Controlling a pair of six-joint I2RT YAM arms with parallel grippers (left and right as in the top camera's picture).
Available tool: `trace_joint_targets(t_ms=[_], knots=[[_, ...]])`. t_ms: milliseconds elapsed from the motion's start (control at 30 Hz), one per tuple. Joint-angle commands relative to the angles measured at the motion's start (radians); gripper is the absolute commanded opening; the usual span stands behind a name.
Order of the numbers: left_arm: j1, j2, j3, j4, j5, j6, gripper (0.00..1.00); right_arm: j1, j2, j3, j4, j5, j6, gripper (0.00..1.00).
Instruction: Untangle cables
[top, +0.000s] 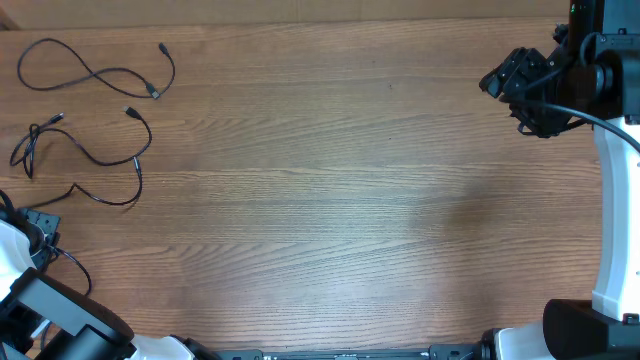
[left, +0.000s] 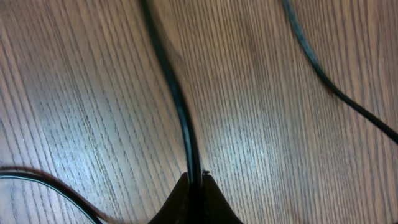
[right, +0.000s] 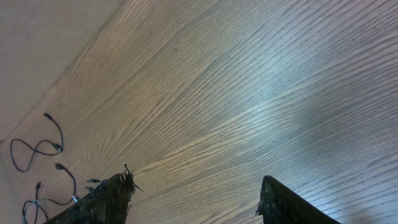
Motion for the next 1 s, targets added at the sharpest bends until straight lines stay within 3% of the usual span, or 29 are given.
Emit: trace_joint_targets(t_ms=[0,267,467,733,867,967], knots=[[0.01,-0.016,0.026,0.0,0.082,0.017,0.04,-0.001,0.0,-0.005,0.003,0.006,-0.009,0.66],[0.01,-0.11,0.199,-0.088,0.531,0.248,0.04,-0.001,0.0,-0.005,0.006,0.006,-0.008,0.66],[0.01,-0.262,0.241,-0.081,0.747,0.268,0.04,-0.001,0.0,-0.005,0.006,0.006,-0.008,0.66],[0.01,-0.443,0.241,0.028,0.864,0.242,0.04,-0.001,0.0,-0.005,0.015,0.006,-0.008,0.66],[0.01,-0.459,0.24,-0.018,0.867,0.111,0.04,-0.001,0.0,-0.005,0.017,0.006,-0.008,0.66],[0.01,-0.445,0.236,-0.077,0.873,0.09,0.04,-0.001,0.0,-0.005,0.018,0.006,-0.008,0.66]])
